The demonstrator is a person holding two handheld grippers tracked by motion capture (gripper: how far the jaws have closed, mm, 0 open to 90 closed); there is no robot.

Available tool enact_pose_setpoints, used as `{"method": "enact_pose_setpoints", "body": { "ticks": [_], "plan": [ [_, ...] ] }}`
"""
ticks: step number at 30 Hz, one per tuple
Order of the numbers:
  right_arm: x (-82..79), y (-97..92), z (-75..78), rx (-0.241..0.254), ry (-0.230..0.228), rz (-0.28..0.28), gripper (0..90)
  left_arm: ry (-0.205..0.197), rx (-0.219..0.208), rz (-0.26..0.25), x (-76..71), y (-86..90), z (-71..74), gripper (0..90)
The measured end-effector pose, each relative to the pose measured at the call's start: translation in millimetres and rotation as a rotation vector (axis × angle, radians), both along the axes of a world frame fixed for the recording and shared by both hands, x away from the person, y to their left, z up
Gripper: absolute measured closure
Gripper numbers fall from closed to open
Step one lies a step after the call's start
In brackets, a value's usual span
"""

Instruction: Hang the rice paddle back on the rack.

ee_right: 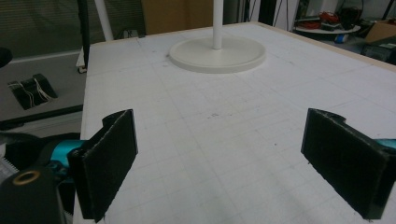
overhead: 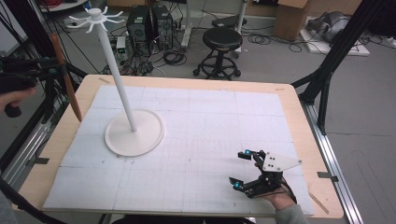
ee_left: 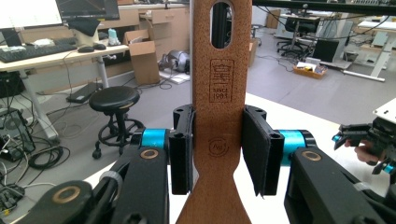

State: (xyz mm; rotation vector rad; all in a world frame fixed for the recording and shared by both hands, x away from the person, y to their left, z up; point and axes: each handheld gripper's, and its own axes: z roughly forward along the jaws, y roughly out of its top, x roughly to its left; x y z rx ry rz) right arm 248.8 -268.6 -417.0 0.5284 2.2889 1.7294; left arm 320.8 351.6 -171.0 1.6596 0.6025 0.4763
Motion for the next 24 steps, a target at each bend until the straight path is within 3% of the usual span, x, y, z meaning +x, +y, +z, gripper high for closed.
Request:
{"method": "enact_pose_setpoints", "body": {
  "ticks": [24],
  "plan": [
    [-1.9, -3.3, -0.2, 0.007, 0.002, -0.004, 9.7, -0.002, -0.011, 0.001, 16.9, -15.5, 18.6, 65.2]
  ]
}}
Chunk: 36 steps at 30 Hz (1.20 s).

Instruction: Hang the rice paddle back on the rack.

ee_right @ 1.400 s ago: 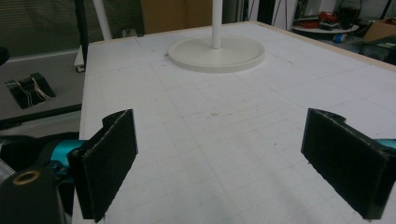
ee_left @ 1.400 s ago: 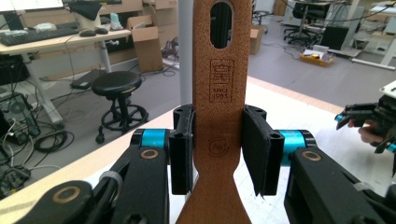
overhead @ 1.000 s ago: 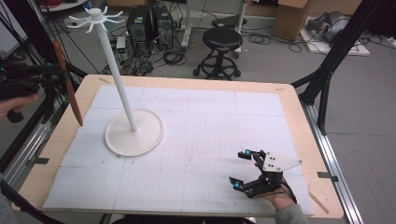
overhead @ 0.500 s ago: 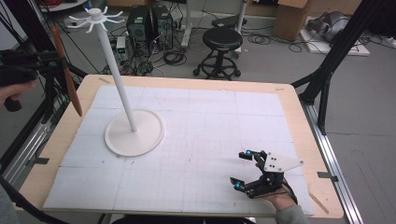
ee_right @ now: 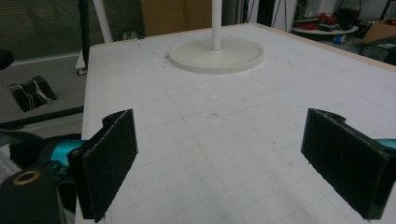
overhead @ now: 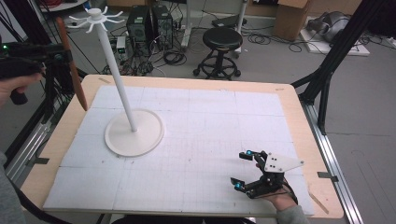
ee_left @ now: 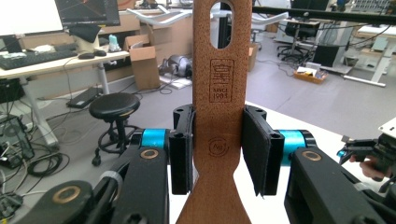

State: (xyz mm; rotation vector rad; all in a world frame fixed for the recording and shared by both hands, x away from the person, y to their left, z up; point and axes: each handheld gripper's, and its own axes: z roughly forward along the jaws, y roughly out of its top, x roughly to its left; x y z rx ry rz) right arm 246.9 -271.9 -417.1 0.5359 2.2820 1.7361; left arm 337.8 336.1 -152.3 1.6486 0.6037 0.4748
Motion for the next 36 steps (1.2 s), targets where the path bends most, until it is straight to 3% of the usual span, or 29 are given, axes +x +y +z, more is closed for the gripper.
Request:
{"method": "enact_pose_setpoints", "body": {
  "ticks": [31, 36],
  "plan": [
    [0.1, -1.3, 0.0, 0.004, -0.001, 0.001, 9.7, 0.025, 0.045, 0.018, 13.5, -13.8, -4.2, 65.2],
    [-0.4, -1.9, 0.1, 0.002, 0.003, -0.003, 9.7, 0.025, 0.030, 0.030, 14.8, -12.9, -7.1, 65.2]
  ]
}}
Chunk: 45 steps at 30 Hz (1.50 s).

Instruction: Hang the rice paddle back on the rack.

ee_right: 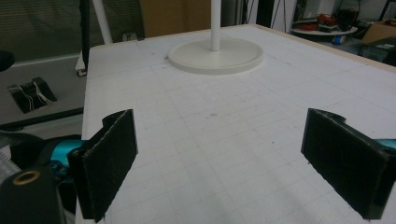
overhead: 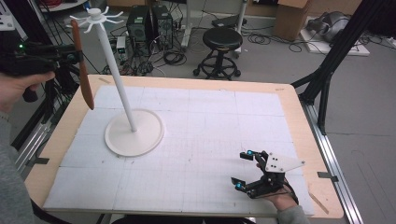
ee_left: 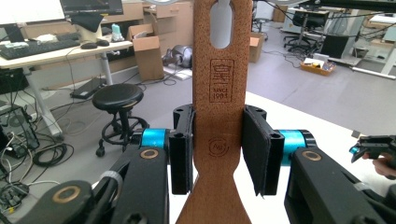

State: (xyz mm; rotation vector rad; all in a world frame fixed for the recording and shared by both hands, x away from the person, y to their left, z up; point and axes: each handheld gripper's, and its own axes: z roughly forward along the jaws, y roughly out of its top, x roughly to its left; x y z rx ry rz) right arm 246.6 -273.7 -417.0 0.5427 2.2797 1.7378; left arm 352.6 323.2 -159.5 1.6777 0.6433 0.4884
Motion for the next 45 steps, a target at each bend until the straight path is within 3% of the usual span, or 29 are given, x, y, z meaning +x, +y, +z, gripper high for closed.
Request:
{"method": "enact_pose_setpoints", "body": {
  "ticks": [10, 13, 19, 25, 29, 32, 36, 40, 45],
  "plan": [
    [-1.7, -0.3, -0.1, -0.006, -0.003, -0.001, 9.7, -0.015, -0.021, -0.010, -1.0, -0.6, -4.2, 65.1],
    [-2.1, 0.4, -0.3, -0.010, -0.003, 0.001, 9.7, -0.036, -0.019, 0.013, -3.5, -0.4, -5.7, 63.9],
    [-3.9, 1.2, 0.0, -0.014, -0.004, 0.008, 9.7, -0.074, -0.022, 0.027, -9.6, 2.4, -11.7, 47.9],
    [-1.0, 3.2, -0.6, -0.016, 0.001, 0.013, 9.7, -0.129, -0.028, 0.010, -18.0, 5.6, -24.0, 29.1],
    [0.5, 5.5, -1.6, -0.023, 0.000, 0.020, 9.7, -0.130, -0.020, 0.024, -21.5, 7.5, -35.3, 10.8],
    [1.3, 4.4, -1.4, -0.020, 0.001, 0.018, 9.7, -0.083, -0.029, 0.055, -22.5, 10.0, -42.6, 1.7],
    [2.3, 3.9, -1.1, -0.007, 0.002, 0.014, 9.7, -0.047, -0.039, 0.080, -24.3, 11.1, -53.5, 1.7],
    [2.4, 4.5, -0.9, -0.016, -0.002, 0.019, 9.7, -0.032, -0.045, 0.071, -28.4, 8.9, -64.5, 1.7],
    [3.4, 5.2, -0.9, -0.012, -0.004, 0.012, 9.7, -0.051, -0.033, 0.060, -35.2, 3.8, -75.4, 1.7]
  ]
}}
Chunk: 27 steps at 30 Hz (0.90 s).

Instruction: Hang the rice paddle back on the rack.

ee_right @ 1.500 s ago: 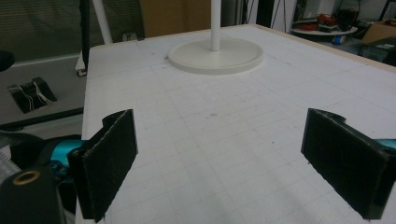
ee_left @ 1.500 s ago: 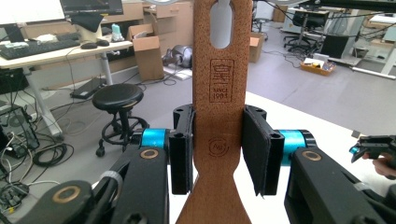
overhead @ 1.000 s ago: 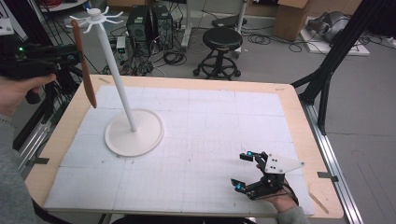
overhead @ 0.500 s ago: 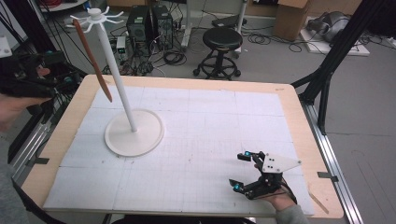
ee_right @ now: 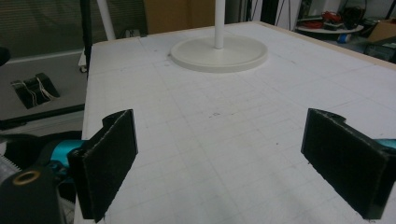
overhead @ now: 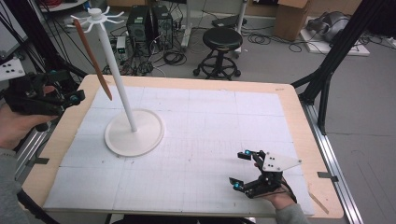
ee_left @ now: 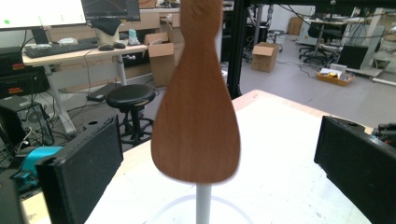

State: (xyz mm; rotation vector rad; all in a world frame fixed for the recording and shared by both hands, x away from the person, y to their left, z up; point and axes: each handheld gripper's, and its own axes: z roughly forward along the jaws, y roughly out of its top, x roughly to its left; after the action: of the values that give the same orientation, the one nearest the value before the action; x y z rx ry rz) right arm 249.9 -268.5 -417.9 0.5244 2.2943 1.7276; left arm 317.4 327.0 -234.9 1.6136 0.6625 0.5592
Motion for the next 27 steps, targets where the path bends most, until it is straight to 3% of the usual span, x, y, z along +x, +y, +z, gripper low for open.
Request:
{"method": "enact_pose_setpoints", "body": {
  "ticks": [5, 9, 16, 22, 27],
  "plan": [
    [0.5, 2.0, -0.3, -0.010, -0.002, 0.010, 9.7, -0.026, 0.029, 0.002, -9.2, -8.8, -10.2, 1.7],
    [0.5, 2.7, -0.4, -0.011, 0.004, 0.005, 9.7, -0.021, 0.040, -0.003, -12.6, -11.7, -21.1, 1.7],
    [-0.3, 3.5, 0.4, -0.013, -0.006, 0.001, 9.7, -0.009, -0.012, 0.012, -20.6, -3.9, -40.4, 1.7],
    [0.7, 4.4, 0.4, -0.015, -0.002, 0.004, 9.7, -0.002, -0.030, 0.020, -28.4, 0.0, -58.6, 1.7],
    [2.3, 5.7, 0.4, -0.016, -0.003, 0.004, 9.7, -0.018, -0.057, 0.046, -35.0, 3.4, -79.2, 1.7]
  ]
}}
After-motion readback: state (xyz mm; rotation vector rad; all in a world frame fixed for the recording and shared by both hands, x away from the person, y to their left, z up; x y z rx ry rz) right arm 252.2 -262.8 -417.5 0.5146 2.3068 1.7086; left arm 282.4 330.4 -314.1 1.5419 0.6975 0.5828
